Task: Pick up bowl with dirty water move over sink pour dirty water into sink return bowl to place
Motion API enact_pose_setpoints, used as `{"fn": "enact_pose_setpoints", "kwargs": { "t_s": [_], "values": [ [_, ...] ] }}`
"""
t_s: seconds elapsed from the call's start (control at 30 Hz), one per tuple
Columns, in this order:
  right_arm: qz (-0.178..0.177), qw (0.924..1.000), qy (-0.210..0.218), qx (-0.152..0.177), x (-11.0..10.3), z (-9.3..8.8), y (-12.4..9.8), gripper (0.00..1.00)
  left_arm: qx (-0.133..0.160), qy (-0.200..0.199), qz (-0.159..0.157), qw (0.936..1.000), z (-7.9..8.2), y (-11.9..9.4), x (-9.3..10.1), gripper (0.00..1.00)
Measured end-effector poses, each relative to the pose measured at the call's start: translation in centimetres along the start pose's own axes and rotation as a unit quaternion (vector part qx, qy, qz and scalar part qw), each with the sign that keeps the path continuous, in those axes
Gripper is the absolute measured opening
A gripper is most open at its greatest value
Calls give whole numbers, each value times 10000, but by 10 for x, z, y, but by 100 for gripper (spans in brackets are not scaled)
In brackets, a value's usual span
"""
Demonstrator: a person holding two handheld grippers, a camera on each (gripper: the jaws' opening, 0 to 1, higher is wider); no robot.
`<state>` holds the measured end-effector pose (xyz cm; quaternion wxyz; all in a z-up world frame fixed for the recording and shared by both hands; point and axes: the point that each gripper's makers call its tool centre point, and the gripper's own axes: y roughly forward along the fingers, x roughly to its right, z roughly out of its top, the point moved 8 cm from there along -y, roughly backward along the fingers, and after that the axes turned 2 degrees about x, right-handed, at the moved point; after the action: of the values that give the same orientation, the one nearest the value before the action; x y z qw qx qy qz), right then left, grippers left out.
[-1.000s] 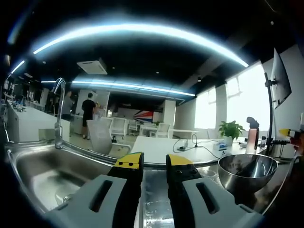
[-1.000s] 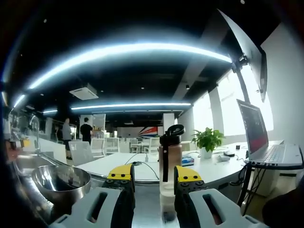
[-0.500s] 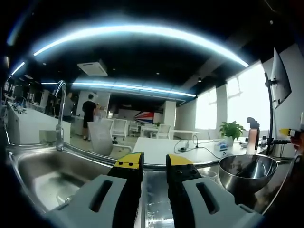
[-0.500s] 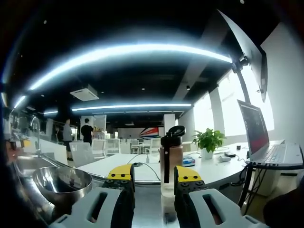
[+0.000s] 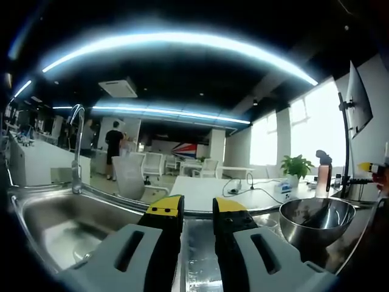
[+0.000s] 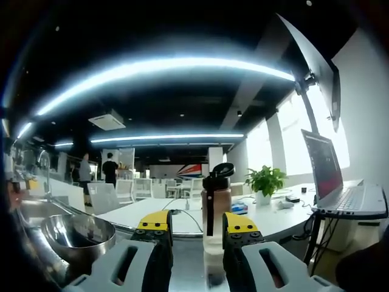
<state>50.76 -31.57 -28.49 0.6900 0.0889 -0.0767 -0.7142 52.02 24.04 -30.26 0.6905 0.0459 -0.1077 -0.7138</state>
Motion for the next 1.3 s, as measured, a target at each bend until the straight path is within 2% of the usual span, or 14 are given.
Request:
{"fn": "enact_pose_setpoints", "kwargs": {
  "t_s": [0.77,1.3],
  "values": [
    [42,10000,0,25,-1,6,-2,27,2,94,-61,9999,6,-1,2,20],
    [77,9999,-46,78,-4,17,-4,27,-3,200,-179,9996,13,0,2,20]
  ]
}}
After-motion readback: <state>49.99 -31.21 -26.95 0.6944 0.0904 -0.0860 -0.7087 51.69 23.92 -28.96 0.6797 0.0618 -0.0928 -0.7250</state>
